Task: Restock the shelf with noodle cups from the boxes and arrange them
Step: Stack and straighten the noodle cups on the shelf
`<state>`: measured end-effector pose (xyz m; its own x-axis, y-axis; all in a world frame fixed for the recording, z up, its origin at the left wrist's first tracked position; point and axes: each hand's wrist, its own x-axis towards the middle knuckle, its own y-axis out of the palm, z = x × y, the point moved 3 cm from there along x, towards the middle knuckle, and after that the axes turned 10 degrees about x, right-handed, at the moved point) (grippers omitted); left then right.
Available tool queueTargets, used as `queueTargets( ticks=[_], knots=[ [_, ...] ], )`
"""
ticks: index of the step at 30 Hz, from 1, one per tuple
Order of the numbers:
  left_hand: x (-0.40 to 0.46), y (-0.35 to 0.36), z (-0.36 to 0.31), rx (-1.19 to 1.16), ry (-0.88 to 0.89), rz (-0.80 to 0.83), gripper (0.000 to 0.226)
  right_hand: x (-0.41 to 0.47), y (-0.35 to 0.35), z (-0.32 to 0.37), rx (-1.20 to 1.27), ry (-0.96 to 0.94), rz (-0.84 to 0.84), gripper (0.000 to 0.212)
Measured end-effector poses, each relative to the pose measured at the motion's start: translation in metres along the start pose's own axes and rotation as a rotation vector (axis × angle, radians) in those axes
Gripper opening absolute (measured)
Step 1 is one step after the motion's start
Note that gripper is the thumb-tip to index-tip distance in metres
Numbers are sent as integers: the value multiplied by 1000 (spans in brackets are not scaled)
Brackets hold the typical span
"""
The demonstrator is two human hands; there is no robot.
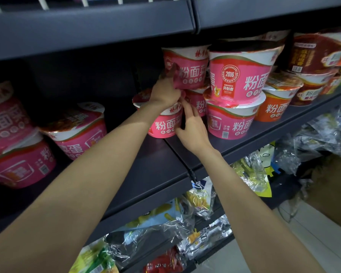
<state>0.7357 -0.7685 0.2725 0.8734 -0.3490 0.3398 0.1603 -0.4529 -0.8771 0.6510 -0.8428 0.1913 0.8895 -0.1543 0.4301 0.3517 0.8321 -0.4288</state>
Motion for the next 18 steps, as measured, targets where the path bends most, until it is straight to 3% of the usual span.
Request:
queueTargets(
  ticks=[6, 12, 18],
  knots=[
    [15, 7, -4, -146, -15, 113, 80, 2, -4, -3, -16, -20, 23, 79],
    [15, 12, -13, -99, 49, 140, 71, 4, -6, -2, -42, -39, 25, 76],
    [-19, -10, 10, 68, 58, -29, 63, -1, -3, 4, -24, -33, 26, 80]
  ],
)
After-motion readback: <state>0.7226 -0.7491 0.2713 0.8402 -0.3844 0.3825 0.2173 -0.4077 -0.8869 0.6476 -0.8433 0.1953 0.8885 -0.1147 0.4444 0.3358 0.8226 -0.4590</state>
